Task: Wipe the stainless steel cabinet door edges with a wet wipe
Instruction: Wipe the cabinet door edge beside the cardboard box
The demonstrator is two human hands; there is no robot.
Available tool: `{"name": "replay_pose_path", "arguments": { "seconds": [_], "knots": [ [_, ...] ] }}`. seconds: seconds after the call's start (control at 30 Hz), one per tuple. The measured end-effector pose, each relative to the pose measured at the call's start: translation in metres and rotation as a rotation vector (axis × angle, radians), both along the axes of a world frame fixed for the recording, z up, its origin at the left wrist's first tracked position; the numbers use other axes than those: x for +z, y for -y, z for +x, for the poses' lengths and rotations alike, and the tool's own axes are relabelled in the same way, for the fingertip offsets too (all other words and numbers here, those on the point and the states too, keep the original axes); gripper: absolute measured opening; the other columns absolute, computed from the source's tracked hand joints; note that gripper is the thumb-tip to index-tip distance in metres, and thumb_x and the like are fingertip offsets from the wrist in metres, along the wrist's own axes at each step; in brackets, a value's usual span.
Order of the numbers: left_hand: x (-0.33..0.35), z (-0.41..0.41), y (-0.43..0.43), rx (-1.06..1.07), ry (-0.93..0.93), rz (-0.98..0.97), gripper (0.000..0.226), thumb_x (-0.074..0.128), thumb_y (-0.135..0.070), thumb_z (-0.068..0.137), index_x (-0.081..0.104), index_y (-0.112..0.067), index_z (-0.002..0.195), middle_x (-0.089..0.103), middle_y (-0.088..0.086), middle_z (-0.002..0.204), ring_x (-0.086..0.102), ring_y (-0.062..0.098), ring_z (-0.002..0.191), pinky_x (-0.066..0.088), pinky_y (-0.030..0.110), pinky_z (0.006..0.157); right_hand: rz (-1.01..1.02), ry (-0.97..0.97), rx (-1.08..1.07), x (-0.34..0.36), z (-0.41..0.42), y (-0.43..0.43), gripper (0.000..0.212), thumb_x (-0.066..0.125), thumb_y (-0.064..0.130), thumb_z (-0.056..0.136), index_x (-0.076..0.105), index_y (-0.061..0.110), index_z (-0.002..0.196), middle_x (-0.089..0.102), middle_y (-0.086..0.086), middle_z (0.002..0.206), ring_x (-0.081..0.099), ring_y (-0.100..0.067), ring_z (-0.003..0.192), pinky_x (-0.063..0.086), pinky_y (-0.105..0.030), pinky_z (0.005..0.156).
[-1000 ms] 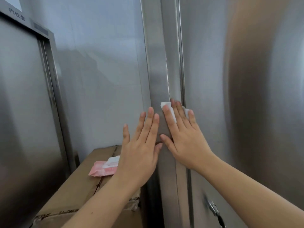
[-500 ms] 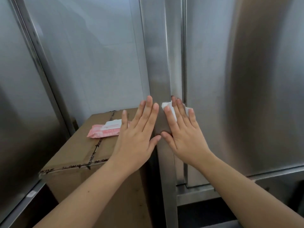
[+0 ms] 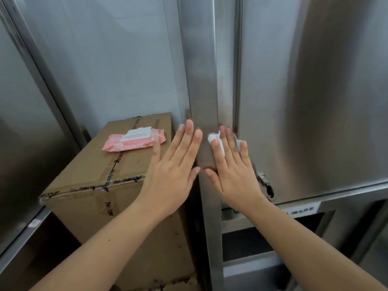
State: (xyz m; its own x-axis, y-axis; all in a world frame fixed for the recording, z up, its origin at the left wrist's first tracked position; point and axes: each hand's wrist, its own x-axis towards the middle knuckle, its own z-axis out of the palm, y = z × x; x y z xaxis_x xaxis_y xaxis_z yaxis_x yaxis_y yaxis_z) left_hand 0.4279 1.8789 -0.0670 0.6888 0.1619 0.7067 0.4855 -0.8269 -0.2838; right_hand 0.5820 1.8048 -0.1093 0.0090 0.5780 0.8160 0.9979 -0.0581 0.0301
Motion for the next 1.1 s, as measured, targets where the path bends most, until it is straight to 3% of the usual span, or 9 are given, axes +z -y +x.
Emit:
{"name": "replay_pose_path", "arguments": {
  "seconds": [0.17, 0.33, 0.57, 0.67, 0.73, 0.87, 1.0, 1.03, 1.1],
  "knots": [
    [-0.014, -0.002, -0.004, 0.007, -0.035, 0.033, 0.067, 0.032, -0.035, 0.095, -0.001, -0.012, 0.148, -0.020, 0.002, 0.154, -0.003, 0.017, 0.144, 0.008, 0.051, 0.114, -0.042, 0.011, 0.000, -0.026, 0.002, 0.004, 0.063, 0.017, 0.042, 0.100, -0.020, 0.020, 0.146, -0.006, -0.009, 0.152, -0.013, -0.020, 0.143, -0.003, -0.038, 0.115],
    [-0.027, 0.001, -0.001, -0.016, -0.034, 0.011, 0.076, 0.035, -0.034, 0.093, -0.014, -0.012, 0.147, -0.016, 0.008, 0.155, 0.005, 0.022, 0.143, 0.008, 0.049, 0.113, -0.069, 0.002, -0.008, -0.057, 0.000, 0.006, 0.060, 0.012, 0.044, 0.101, -0.019, 0.020, 0.146, -0.002, -0.004, 0.152, -0.012, -0.020, 0.143, -0.003, -0.038, 0.115],
    [-0.041, 0.009, 0.003, -0.018, 0.015, -0.031, 0.080, 0.037, -0.037, 0.092, -0.015, -0.010, 0.146, -0.009, 0.012, 0.153, -0.006, 0.020, 0.143, 0.010, 0.047, 0.112, -0.225, -0.002, -0.113, -0.094, -0.002, 0.010, 0.061, 0.008, 0.048, 0.099, -0.009, 0.016, 0.149, -0.001, -0.010, 0.152, -0.009, -0.023, 0.144, -0.001, -0.041, 0.113],
    [-0.050, 0.011, 0.006, -0.021, 0.020, -0.033, 0.082, 0.039, -0.038, 0.092, -0.015, -0.010, 0.146, -0.003, 0.013, 0.151, 0.013, 0.027, 0.141, 0.016, 0.050, 0.109, -0.359, 0.018, -0.157, -0.121, -0.008, 0.023, 0.064, 0.022, 0.048, 0.094, 0.015, 0.010, 0.145, 0.017, -0.018, 0.148, 0.022, -0.029, 0.140, 0.017, -0.050, 0.112],
    [-0.056, 0.012, 0.008, -0.024, 0.023, -0.052, 0.082, 0.041, -0.038, 0.093, -0.014, -0.010, 0.147, -0.001, 0.017, 0.151, 0.021, 0.031, 0.138, 0.017, 0.052, 0.107, -0.435, -0.001, -0.182, -0.135, -0.014, 0.032, 0.061, 0.026, 0.046, 0.089, 0.025, 0.011, 0.140, 0.026, -0.017, 0.144, 0.036, -0.031, 0.133, 0.016, -0.050, 0.112],
    [-0.066, 0.008, 0.015, 0.004, -0.021, -0.076, 0.096, 0.059, -0.033, 0.085, -0.011, -0.012, 0.148, 0.009, 0.024, 0.148, 0.025, 0.036, 0.136, 0.024, 0.057, 0.103, -0.498, -0.051, -0.195, -0.133, -0.018, 0.039, 0.063, 0.032, 0.047, 0.090, 0.023, 0.011, 0.142, 0.029, -0.015, 0.144, 0.035, -0.029, 0.132, 0.029, -0.049, 0.106],
    [-0.072, 0.004, 0.028, 0.046, -0.051, -0.164, 0.099, 0.065, -0.031, 0.081, -0.006, -0.012, 0.149, 0.012, 0.023, 0.148, 0.027, 0.037, 0.135, 0.023, 0.058, 0.102, -0.585, -0.095, -0.139, -0.122, -0.018, 0.049, 0.081, 0.066, 0.047, 0.079, 0.029, 0.010, 0.141, 0.039, -0.015, 0.144, 0.038, -0.028, 0.132, 0.037, -0.047, 0.100],
    [-0.074, 0.003, 0.032, 0.061, -0.055, -0.184, 0.095, 0.065, -0.031, 0.081, 0.001, -0.010, 0.148, 0.014, 0.022, 0.148, 0.028, 0.038, 0.134, 0.023, 0.059, 0.101, -0.617, -0.112, -0.129, -0.119, -0.019, 0.051, 0.081, 0.065, 0.046, 0.081, 0.025, 0.011, 0.142, 0.034, -0.015, 0.146, 0.034, -0.028, 0.134, 0.034, -0.048, 0.102],
    [-0.076, 0.001, 0.040, 0.079, -0.055, -0.219, 0.081, 0.061, -0.031, 0.083, 0.015, -0.006, 0.145, 0.019, 0.022, 0.148, 0.029, 0.038, 0.133, 0.024, 0.060, 0.100, -0.674, -0.154, -0.090, -0.120, -0.021, 0.054, 0.078, 0.048, 0.044, 0.093, -0.002, 0.015, 0.145, 0.001, -0.012, 0.154, 0.005, -0.029, 0.142, 0.012, -0.050, 0.111]
  ]
}}
